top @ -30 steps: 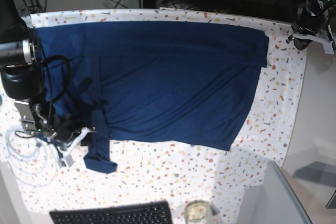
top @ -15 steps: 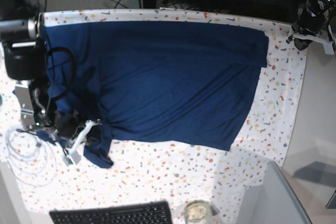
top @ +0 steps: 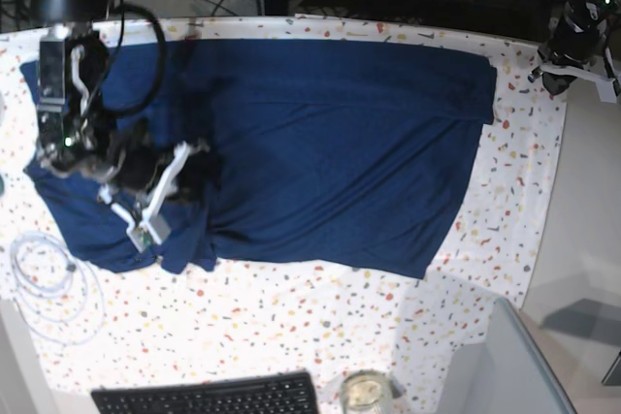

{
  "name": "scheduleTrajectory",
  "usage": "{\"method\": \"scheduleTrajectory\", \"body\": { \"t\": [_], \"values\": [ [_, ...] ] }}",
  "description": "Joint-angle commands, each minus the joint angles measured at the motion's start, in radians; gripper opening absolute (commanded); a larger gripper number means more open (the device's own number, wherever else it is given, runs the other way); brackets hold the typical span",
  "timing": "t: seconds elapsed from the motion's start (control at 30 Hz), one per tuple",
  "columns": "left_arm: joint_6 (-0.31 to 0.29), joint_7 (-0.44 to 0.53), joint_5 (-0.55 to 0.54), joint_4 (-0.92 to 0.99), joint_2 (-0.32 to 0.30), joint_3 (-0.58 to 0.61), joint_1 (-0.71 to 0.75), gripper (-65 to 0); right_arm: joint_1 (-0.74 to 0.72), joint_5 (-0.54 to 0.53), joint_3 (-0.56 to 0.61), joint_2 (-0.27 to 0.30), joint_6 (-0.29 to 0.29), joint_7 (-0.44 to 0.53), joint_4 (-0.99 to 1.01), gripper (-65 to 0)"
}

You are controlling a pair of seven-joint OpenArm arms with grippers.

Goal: Layout the t-shirt on the table in an organized manner, then fold the t-shirt properly
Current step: 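Drag the grasped sleeve across the shirt toward the left gripper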

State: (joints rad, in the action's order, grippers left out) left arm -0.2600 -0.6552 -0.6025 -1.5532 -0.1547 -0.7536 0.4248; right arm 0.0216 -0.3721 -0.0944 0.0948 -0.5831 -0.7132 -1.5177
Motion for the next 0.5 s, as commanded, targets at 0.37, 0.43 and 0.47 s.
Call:
{"method": "scheduleTrajectory", "body": {
  "t": [0.37,0.43,0.47],
  "values": [
    [0.000,0.019,-0.007,-0.014,-0.018,-0.011,0.003,-65.0,0.202,-0.101,0.164,-0.034,-0.002,0.034,-0.086,-65.0],
    [0.000,0.019,-0.007,-0.014,-0.018,-0.011,0.003,-65.0,0.205,-0.101,0.178,-0.034,-0.002,0.033,-0.086,-64.7],
    [0.000,0.019,-0.007,-0.014,-0.018,-0.011,0.003,-65.0,0.205,-0.101,0.180,-0.034,-0.002,0.028,-0.086,-64.7]
  ]
}}
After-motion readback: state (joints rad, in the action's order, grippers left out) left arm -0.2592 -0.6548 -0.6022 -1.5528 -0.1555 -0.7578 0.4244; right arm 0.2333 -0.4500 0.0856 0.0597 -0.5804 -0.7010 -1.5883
